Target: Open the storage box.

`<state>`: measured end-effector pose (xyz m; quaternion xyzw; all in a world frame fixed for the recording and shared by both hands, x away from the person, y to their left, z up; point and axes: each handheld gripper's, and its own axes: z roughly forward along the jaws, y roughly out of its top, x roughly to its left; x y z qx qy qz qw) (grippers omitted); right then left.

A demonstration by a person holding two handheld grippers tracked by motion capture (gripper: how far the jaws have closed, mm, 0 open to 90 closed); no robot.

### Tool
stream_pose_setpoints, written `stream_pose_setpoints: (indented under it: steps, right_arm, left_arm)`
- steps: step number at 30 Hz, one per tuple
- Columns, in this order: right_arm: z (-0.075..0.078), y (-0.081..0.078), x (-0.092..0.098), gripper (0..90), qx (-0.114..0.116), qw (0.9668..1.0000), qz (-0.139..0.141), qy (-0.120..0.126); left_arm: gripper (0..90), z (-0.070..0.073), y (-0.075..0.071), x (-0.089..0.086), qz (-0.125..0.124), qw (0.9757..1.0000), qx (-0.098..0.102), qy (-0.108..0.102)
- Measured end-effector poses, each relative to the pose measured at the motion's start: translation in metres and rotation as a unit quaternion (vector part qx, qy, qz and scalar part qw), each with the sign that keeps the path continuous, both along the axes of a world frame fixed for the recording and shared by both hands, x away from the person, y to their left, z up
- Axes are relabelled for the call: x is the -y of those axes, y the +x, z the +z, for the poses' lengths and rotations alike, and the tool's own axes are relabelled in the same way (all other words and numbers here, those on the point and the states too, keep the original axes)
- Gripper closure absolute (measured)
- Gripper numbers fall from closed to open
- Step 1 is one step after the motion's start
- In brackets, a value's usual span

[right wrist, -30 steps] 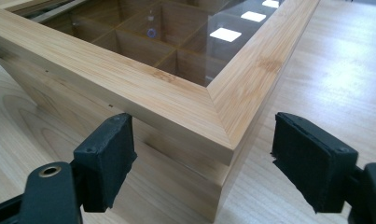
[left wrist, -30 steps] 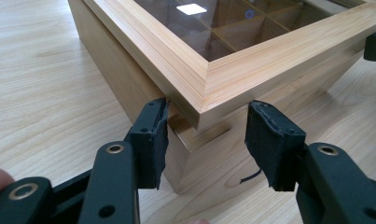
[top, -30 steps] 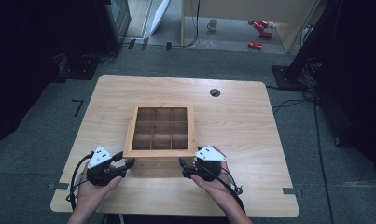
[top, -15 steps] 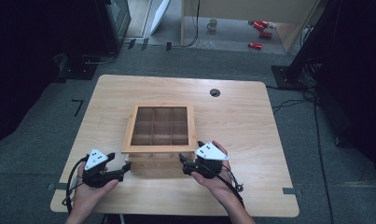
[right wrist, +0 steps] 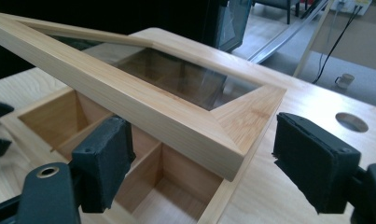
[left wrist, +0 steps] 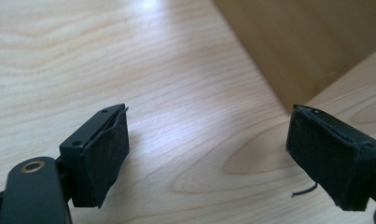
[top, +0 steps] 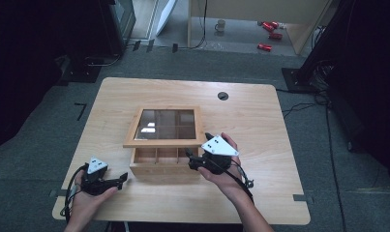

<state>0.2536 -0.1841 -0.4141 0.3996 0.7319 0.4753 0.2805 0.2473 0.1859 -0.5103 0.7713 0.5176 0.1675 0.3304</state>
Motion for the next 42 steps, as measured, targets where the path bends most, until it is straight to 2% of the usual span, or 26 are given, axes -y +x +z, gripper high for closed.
stream_pose_setpoints:
  steps: [4,10,17,21,25,28,30,33,35,42]
  right_arm:
    - [0.007,0.006,0.000,20.3,0.004,1.0000,0.000,0.003]
    - [0.012,0.019,-0.002,20.3,0.013,0.9999,-0.001,-0.005]
    - [0.026,0.034,0.000,20.3,0.029,0.9996,0.002,0.001]
    - [0.031,0.046,0.004,21.2,0.036,0.9991,0.010,0.018]
    - [0.035,0.054,0.005,27.9,0.063,0.9975,0.031,0.012]
    - [0.036,0.060,0.008,30.2,0.071,0.9962,0.049,0.015]
    - [0.036,0.066,0.010,35.3,0.074,0.9959,0.051,0.010]
    - [0.032,0.073,0.012,42.4,0.067,0.9961,0.056,0.008]
    - [0.029,0.076,0.012,43.5,0.063,0.9963,0.058,0.002]
    - [0.026,0.078,0.013,47.6,0.079,0.9945,0.067,-0.018]
  left_arm:
    - [13.8,-0.002,0.000,0.001,0.005,1.0000,0.005,0.006]
    - [13.7,-0.006,-0.002,0.008,0.006,0.9988,0.025,0.041]
    - [12.9,-0.008,-0.003,0.008,0.005,0.9988,0.032,0.037]
    - [12.9,-0.008,-0.003,0.008,0.005,0.9987,0.033,0.037]
    - [12.9,-0.008,-0.003,0.008,0.005,0.9987,0.033,0.037]
    - [12.9,-0.008,-0.003,0.007,0.005,0.9987,0.033,0.038]
    - [12.9,-0.008,-0.003,0.007,0.004,0.9987,0.033,0.038]
    - [12.9,-0.008,-0.003,0.007,0.004,0.9987,0.034,0.037]
    - [12.9,-0.008,-0.003,0.007,0.005,0.9987,0.034,0.037]
    - [12.9,-0.008,-0.003,0.007,0.003,0.9987,0.034,0.038]
